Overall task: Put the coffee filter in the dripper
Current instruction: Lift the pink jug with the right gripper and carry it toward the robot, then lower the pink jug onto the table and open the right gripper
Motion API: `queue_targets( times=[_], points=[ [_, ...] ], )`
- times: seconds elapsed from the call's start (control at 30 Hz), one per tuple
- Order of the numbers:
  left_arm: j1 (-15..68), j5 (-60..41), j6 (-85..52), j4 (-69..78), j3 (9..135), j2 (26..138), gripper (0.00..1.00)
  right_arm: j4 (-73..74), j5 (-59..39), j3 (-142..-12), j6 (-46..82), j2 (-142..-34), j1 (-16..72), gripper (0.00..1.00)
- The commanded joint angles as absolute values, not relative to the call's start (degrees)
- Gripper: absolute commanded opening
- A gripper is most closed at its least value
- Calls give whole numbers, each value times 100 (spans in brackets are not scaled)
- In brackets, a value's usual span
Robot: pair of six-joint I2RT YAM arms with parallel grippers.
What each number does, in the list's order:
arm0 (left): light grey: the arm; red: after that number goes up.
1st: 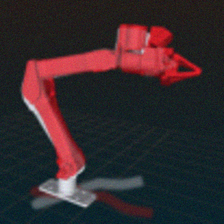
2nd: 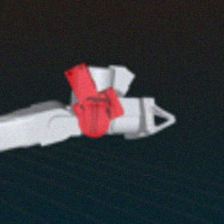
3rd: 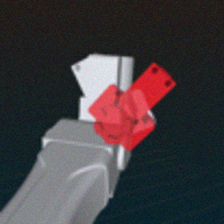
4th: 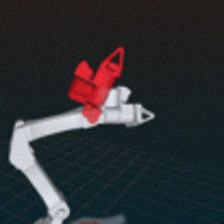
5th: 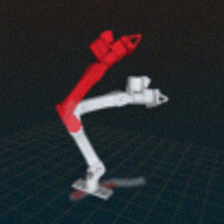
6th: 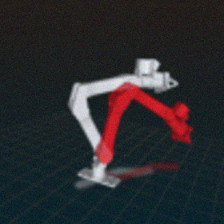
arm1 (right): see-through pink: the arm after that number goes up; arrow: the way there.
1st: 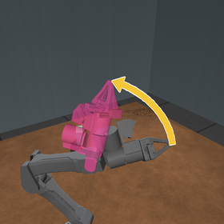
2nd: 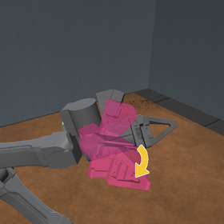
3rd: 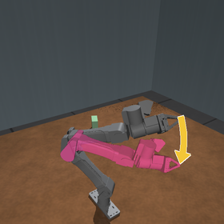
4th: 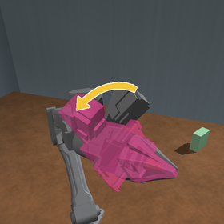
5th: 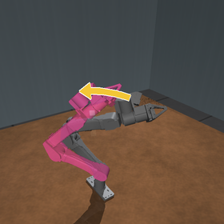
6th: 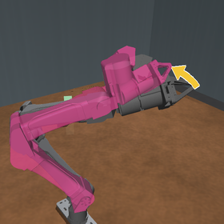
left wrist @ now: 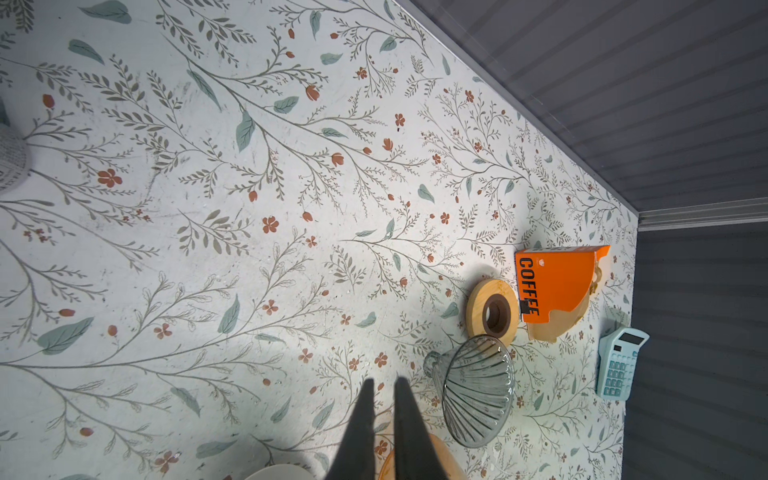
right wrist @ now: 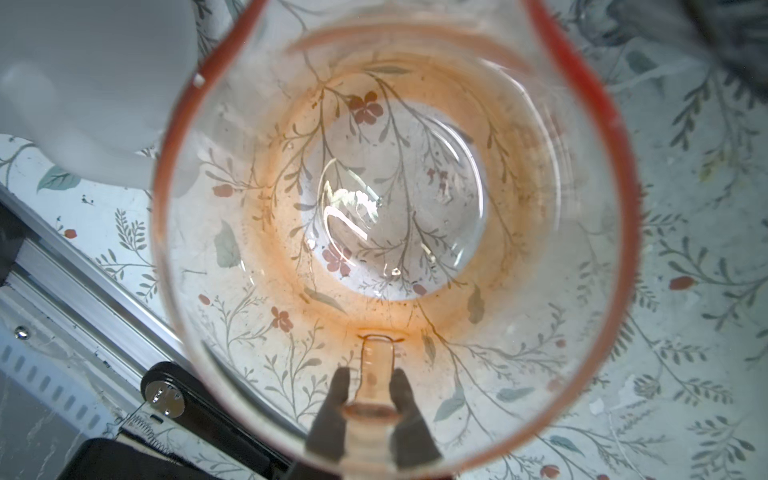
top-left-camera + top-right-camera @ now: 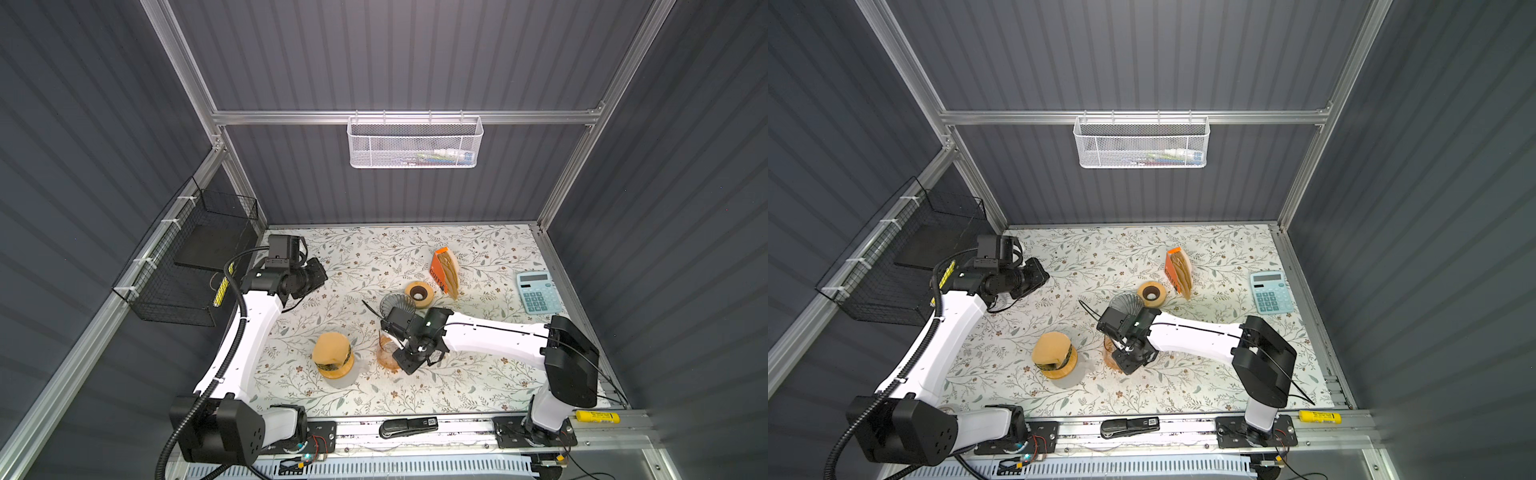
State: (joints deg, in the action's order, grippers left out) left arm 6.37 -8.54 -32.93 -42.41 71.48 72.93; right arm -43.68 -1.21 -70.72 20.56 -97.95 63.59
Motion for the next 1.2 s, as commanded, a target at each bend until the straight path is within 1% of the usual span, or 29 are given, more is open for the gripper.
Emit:
queue_targets(
  times=[0.0,0.17,0.8,1.17],
  points=[
    [598,-756,-3182,-4411,7099,7150,13,-4150,-2,-6996,2223,-9600,6407,0],
    [598,-721,-3188,-4459,7120,7110,13,-4115,4,-6903,2257,-9516,6415,0],
    [598,-690,-3206,-4518,7185,7093,13,-3968,88,-5431,2566,-8414,6434,0],
    [598,-639,-3235,-4491,7057,6957,14,-3997,222,-5090,2783,-8218,6607,0]
  ],
)
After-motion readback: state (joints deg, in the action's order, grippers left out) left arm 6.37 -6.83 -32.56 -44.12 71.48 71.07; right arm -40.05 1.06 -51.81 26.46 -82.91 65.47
